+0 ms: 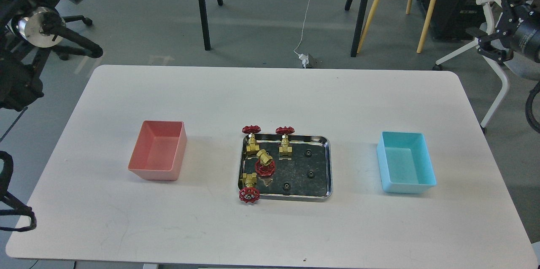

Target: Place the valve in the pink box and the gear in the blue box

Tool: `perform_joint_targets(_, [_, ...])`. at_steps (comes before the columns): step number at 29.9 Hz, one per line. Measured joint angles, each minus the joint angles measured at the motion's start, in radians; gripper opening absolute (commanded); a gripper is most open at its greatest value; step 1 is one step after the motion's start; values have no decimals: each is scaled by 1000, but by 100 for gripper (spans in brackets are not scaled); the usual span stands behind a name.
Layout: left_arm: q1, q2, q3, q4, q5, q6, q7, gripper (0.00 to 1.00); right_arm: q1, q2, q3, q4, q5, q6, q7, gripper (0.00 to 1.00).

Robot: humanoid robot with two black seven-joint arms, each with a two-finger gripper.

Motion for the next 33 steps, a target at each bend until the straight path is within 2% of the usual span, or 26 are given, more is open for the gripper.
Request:
perform_joint_targets(3, [1,14,71,-60,43,0,-19,97,19,-3,38,-2,0,0,-4,99])
perform_joint_targets(8, [1,142,205,-228,230,0,4,98,68,-9,46,-9,-6,0,-38,99])
perform_joint_targets(10, [1,179,241,-290,317,0,28,100,86,-8,46,-24,-7,0,-44,99])
perform_joint_targets(14, [8,234,307,-385,426,0,104,100,112,-3,45,-35,-9,0,-46,99])
perform_joint_targets(17, [27,241,354,-422,496,9,113,99,115,2,44,-38,-12,0,-46,99])
perform_joint_targets(22, [97,177,376,-457,659,62,70,99,115,18,41,-48,-15,0,-47,99])
perform_joint_targets(27, [183,72,381,-439,877,228,-56,99,115,31,30,-78,-17,0,-48,99])
perform_joint_targets(33, [279,-38,394,-405,1156,382,-131,99,128,40,5,-108,-18,0,-48,99])
